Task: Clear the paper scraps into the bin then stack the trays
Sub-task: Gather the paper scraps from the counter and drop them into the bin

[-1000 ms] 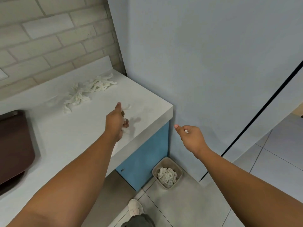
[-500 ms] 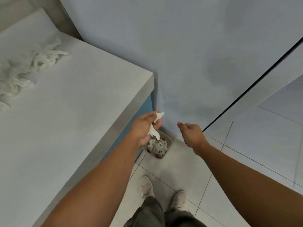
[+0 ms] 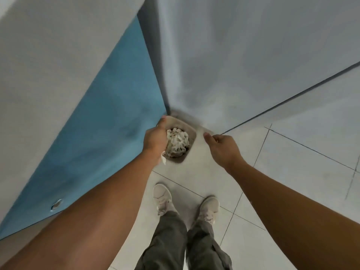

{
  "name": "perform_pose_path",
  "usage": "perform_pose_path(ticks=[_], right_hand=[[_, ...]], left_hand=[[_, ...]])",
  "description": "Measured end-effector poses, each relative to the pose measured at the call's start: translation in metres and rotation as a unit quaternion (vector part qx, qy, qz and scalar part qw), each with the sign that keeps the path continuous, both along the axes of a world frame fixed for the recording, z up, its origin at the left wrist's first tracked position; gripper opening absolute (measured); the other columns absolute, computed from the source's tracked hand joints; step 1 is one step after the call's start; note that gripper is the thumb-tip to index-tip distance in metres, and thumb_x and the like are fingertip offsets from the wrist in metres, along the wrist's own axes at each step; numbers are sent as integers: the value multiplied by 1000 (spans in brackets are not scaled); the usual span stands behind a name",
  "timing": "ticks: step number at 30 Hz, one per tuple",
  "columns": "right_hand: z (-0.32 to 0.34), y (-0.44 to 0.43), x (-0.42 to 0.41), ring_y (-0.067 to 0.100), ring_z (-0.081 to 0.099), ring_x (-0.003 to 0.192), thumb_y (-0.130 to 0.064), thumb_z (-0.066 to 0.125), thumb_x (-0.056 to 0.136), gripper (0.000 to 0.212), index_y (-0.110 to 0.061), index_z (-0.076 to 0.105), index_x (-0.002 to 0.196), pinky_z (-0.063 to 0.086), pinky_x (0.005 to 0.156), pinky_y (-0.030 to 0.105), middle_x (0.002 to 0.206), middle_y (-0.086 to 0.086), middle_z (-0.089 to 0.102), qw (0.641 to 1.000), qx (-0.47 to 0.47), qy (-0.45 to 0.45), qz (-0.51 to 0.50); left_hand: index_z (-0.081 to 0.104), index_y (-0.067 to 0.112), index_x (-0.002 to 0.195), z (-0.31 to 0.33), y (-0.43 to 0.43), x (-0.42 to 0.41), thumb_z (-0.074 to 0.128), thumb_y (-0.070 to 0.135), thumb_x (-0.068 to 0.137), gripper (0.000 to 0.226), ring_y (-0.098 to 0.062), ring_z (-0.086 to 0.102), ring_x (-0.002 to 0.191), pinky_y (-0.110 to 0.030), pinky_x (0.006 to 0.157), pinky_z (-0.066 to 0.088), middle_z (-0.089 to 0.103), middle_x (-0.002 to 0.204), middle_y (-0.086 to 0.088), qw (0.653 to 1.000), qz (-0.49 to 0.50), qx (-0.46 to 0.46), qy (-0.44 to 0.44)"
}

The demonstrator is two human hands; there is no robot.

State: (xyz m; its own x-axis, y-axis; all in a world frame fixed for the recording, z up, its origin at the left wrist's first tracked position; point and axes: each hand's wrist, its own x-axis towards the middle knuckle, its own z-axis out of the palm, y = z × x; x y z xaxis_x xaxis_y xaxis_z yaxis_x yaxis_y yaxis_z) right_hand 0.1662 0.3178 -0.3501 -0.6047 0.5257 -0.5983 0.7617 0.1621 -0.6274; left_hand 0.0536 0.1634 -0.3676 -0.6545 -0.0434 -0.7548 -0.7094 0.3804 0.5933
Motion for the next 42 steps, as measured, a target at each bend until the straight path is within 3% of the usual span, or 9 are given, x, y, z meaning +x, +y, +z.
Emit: perform_pose_path(ticks=[5,8,11,13,20,26,32,36,42], right_hand=[[-72,6,-11,21,33,46,-42,49,98,64,-14,29,43,31,55,31,43,-1,31,999,38,-11,-7],[-111,9,-11,20,30,44,-40,50,98,63,-15,26,44,31,54,31,42,-3,28,999,37,-12,-19],[-143,6,-7,18,27,42,-41,50,96,60,-18,24,47,29,52,31,41,-6,25,999,13,-32,-26],[-159,4,-4,16,26,43,-42,49,95,57,-19,25,50,27,51,29,42,-7,26,998,-22,-41,-36],[-189,-12,-10,14,26,53,-13,32,90,15,-11,43,80,22,44,21,67,5,33,984,-157,-12,-83],[-192,-25,-42,6,44,63,-14,44,91,21,-31,49,80,34,55,20,73,-10,50,989,-145,18,5],[-216,-44,-75,19,58,90,-19,60,91,6,-20,65,93,45,72,26,107,3,62,992,-103,23,65],[-238,-50,-74,27,58,113,-38,58,93,37,-18,61,123,46,96,32,125,7,62,989,-51,-30,138],[-213,-51,-58,25,56,116,-26,54,92,44,-24,48,135,45,99,34,128,3,61,994,-38,-13,103]], left_hand=[[67,9,116,-101,6,-8,49,78,78,81,-35,66,103,-47,91,54,71,111,-13,997,-30,-48,50],[67,8,109,-149,11,-12,44,81,77,83,-44,66,92,-57,86,55,69,105,-23,999,8,-38,21],[67,13,107,-173,16,-14,43,59,96,53,-34,65,90,-42,84,54,70,102,-13,997,28,49,-45],[58,10,131,-194,14,-15,46,63,91,68,-29,62,113,-47,105,45,65,127,-11,992,41,79,-85],[64,33,127,-340,-32,-45,51,104,34,118,-26,63,117,-51,105,42,67,127,2,987,20,112,-112],[59,19,130,-208,-13,-22,27,66,98,65,-14,53,124,-34,98,40,59,131,3,996,6,58,-66],[66,33,102,-207,-37,-11,35,73,85,54,-12,53,111,-34,93,37,60,123,7,996,-82,16,-23],[67,28,119,-209,-47,-16,32,74,77,72,-10,54,115,-32,93,35,60,124,10,990,-143,-6,-8],[65,16,124,-203,-52,-21,35,64,95,63,-21,56,118,-32,95,39,64,126,-4,990,-127,-46,30]])
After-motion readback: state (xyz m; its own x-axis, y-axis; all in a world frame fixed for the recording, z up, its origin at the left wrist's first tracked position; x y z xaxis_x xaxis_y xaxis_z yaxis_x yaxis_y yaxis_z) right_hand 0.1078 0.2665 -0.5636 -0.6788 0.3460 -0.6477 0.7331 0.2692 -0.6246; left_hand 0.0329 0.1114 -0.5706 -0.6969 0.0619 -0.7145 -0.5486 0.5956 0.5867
